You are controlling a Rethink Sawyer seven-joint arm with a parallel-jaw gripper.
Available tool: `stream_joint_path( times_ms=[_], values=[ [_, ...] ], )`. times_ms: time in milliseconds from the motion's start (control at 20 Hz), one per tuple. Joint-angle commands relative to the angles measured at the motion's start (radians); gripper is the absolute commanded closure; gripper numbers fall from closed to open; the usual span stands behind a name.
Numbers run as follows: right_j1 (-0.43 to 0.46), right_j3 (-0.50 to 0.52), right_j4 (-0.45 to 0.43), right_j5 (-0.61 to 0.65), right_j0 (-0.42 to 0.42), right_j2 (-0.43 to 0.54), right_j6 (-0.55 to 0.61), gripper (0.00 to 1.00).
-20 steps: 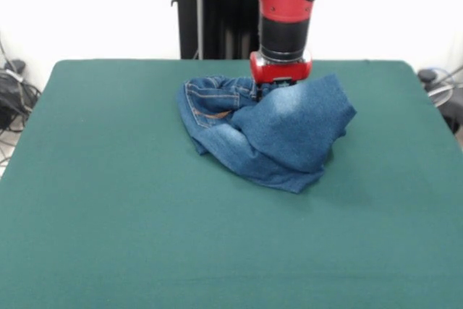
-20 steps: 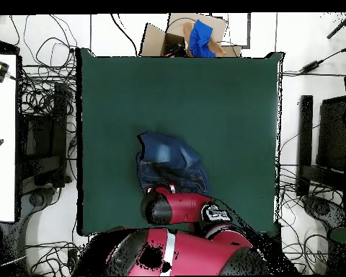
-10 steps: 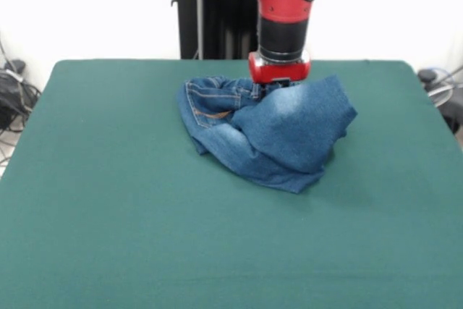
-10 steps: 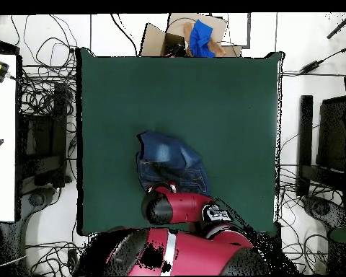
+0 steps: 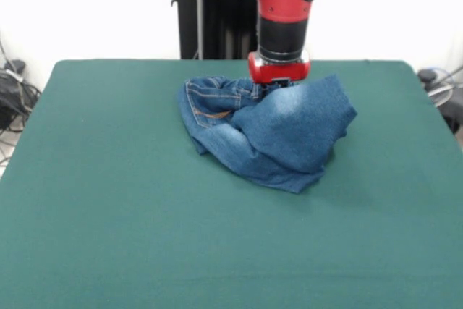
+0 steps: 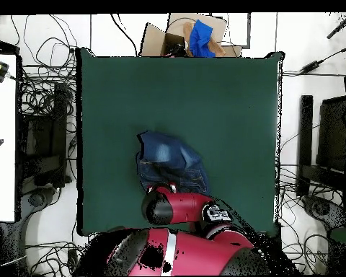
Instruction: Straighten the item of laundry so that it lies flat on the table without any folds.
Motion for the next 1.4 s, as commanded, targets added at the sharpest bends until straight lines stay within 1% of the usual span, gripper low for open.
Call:
stream_joint_path(
  times_ms=[50,200,300,450,650,750,850,1000,1050,1150,1200,1250,1400],
  values=[
    [0.201,-0.223,-0.002,-0.054,0.000,0.085,0.114,1.00],
    [0.201,-0.230,0.007,-0.044,0.011,0.074,0.114,1.00],
    [0.199,-0.228,0.017,-0.033,0.004,0.079,0.120,1.00],
    [0.191,-0.243,0.022,-0.018,0.028,0.058,0.112,1.00],
    [0.183,-0.261,0.002,-0.013,0.024,0.057,0.088,1.00],
    [0.185,-0.290,-0.027,-0.005,0.010,0.071,0.054,1.00],
    [0.181,-0.317,-0.064,-0.040,0.017,0.063,0.032,1.00],
    [0.187,-0.340,-0.111,-0.055,0.001,0.083,0.021,1.00],
    [0.185,-0.344,-0.149,-0.146,0.005,0.081,0.030,1.00],
    [0.183,-0.344,-0.175,-0.131,-0.012,0.105,0.033,1.00],
    [0.192,-0.340,-0.221,-0.093,-0.080,0.185,0.011,1.00],
    [0.203,-0.344,-0.259,-0.062,-0.122,0.233,-0.012,1.00],
    [0.212,-0.363,-0.250,-0.106,-0.078,0.174,0.047,1.00]
  ],
)
